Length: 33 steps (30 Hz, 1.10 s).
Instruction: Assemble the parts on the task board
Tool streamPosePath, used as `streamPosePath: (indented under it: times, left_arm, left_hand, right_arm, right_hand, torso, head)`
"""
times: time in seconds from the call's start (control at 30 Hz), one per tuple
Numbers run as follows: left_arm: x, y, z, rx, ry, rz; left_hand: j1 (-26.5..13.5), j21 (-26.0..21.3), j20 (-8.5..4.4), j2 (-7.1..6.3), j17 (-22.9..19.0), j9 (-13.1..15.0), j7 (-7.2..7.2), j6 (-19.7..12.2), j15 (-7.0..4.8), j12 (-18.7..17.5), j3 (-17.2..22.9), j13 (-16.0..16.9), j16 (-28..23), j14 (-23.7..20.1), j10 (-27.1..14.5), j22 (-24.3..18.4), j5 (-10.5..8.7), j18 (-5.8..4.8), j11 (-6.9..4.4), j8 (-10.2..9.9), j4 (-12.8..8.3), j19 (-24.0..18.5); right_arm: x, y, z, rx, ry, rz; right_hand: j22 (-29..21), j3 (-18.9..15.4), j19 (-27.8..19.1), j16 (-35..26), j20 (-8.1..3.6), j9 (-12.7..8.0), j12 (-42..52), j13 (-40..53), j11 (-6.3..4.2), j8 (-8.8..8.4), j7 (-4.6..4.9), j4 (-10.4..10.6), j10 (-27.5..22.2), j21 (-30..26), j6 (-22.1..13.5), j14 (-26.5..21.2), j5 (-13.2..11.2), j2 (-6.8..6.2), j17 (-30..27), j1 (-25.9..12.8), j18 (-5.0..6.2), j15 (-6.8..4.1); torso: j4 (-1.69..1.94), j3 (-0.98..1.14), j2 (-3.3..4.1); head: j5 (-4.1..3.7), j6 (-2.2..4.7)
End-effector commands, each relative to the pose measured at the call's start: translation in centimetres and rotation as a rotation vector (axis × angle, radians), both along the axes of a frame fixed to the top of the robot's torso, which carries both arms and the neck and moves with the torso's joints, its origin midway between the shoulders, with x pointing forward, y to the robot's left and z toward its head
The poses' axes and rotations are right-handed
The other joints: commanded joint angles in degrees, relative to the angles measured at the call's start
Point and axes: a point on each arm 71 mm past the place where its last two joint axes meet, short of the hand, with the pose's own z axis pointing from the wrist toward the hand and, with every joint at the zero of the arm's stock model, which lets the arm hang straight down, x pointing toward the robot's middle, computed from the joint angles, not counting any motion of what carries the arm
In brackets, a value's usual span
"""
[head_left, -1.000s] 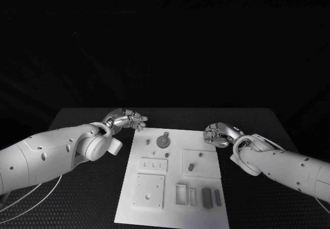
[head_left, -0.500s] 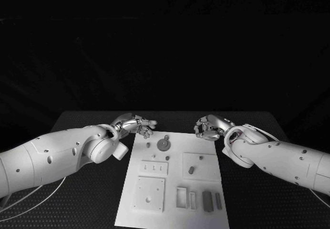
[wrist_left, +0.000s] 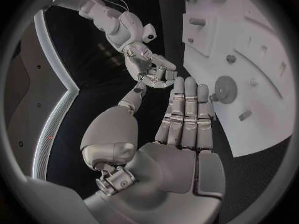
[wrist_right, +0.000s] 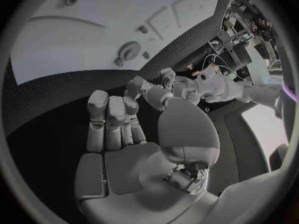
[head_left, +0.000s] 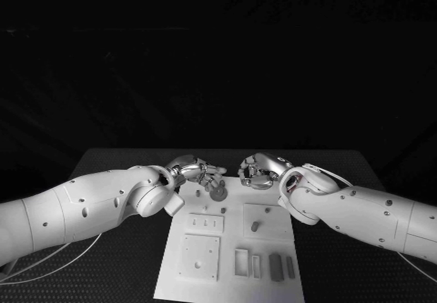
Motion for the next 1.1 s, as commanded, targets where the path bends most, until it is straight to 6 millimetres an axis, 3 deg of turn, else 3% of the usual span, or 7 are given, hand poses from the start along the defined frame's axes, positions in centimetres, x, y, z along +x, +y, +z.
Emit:
streamPosePath:
  times: [0.03,0.13,0.43,1.1]
  left_arm:
    - [-0.1,-0.7,-0.1,0.028,0.012,-0.005]
    - [-0.1,-1.2,-0.1,0.026,0.014,-0.009]
    - [-0.1,-1.6,-0.2,0.025,0.02,-0.012]
    - [-0.2,-1.9,-0.6,0.07,0.05,-0.035]
  left_hand:
    - [-0.5,0.3,-0.25,0.11,0.1,-0.1,-0.07,0.5,0.1,-0.3,0.2,0.1,0.4,-0.4,-0.3,0.9,-0.22,0.31,0.28,0.2,0.2,0.0]
    - [-0.5,0.3,-0.25,0.21,0.1,-0.1,-0.14,0.7,0.1,-0.4,0.2,0.1,0.4,-0.4,-0.3,0.9,-0.21,0.31,0.24,0.3,0.1,0.0]
    - [-0.4,0.3,-0.25,0.73,0.1,-0.2,-0.22,0.9,0.1,-0.5,0.4,0.1,0.4,-0.5,-0.5,0.9,-0.18,0.31,0.2,0.3,0.1,-0.1]
    - [-0.6,0.7,-0.43,1.95,0.4,-0.3,-1.54,4.3,-0.14,0.4,0.5,0.8,0.9,-0.1,1.6,0.9,-0.12,0.25,-0.82,1.5,-0.8,0.0]
  right_arm:
    - [-0.3,0.9,0.1,-0.021,-0.008,0.022]
    - [-0.5,1.7,0.2,-0.015,-0.011,0.039]
    - [-1.3,3.2,0.4,0.003,-0.012,0.079]
    - [-1.7,4.3,0.6,0.014,-0.017,0.105]
  right_hand:
    - [0.5,0.4,0.4,-0.1,-0.16,0.1,0.0,0.0,-0.79,0.32,-0.83,0.0,-0.5,0.0,9.4,0.1,-0.1,0.36,0.0,-0.3,3.3,-0.15]
    - [0.5,0.4,0.4,0.0,-0.16,0.1,0.0,0.0,-0.79,0.32,-0.83,0.0,-0.5,0.0,9.4,0.1,-0.1,0.35,0.0,-0.3,3.3,-0.16]
    - [0.5,0.5,0.5,0.0,-0.15,0.1,0.0,0.0,-0.79,0.32,-0.83,-0.1,-0.4,0.0,9.4,0.2,-0.1,0.35,0.0,-0.3,3.3,-0.16]
    - [0.5,0.8,0.6,0.0,-0.16,0.2,0.0,0.1,-0.8,0.33,-0.84,-0.1,-0.4,0.0,9.3,0.3,0.0,0.33,0.0,-0.4,3.3,-0.19]
  torso:
    - [0.18,0.05,0.02]
    - [-0.07,0.0,0.0]
    - [-0.05,0.07,0.02]
    - [0.04,-0.04,-0.02]
  head:
    - [-0.07,0.09]
    - [0.08,0.0]
    - [0.16,-0.08]
    - [0.05,-0.37]
